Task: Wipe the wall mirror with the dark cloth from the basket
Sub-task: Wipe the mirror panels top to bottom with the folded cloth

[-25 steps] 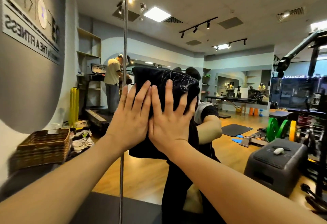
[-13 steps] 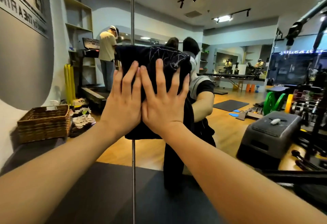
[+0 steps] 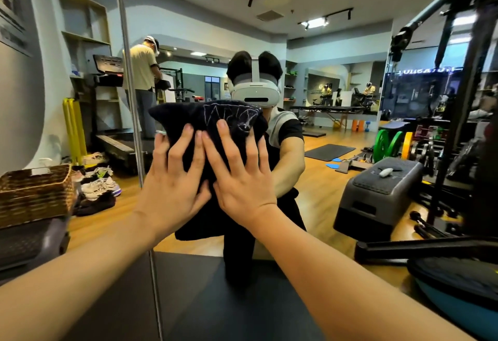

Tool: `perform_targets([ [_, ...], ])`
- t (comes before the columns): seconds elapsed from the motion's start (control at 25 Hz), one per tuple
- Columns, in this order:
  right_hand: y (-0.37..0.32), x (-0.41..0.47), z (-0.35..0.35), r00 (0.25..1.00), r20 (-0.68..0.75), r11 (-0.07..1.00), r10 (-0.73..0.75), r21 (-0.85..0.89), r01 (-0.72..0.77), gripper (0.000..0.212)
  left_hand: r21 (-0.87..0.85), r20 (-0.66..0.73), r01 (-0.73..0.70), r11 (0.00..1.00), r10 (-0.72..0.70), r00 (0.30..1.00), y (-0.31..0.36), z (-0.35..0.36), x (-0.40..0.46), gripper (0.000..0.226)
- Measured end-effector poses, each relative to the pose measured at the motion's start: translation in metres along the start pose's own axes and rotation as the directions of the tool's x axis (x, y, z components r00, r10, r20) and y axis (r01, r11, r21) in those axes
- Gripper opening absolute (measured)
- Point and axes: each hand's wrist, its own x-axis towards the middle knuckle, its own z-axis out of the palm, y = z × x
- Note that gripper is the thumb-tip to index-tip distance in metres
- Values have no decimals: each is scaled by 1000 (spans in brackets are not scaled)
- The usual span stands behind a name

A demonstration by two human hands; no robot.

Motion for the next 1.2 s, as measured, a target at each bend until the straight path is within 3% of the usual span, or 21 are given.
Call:
perform_targets([
  [0.36,127,-42,-36,998,-62,999,16,-37,-18,57,-144,-155,12,989,-35,987,137,30,59,81],
  [0.52,196,-67,-55,995,-100,997,30,-67,-37,68,-192,-239,-24,981,-23,971,207,37,94,78],
  [0.96,389,-146,-115,996,-3,985,87,-150,-86,60,-302,-216,-108,947,43,975,405,58,177,83],
  [1.2,454,-171,-143,997,-73,966,-14,-257,-5,56,-328,-225,-128,936,54,973,481,62,206,81],
])
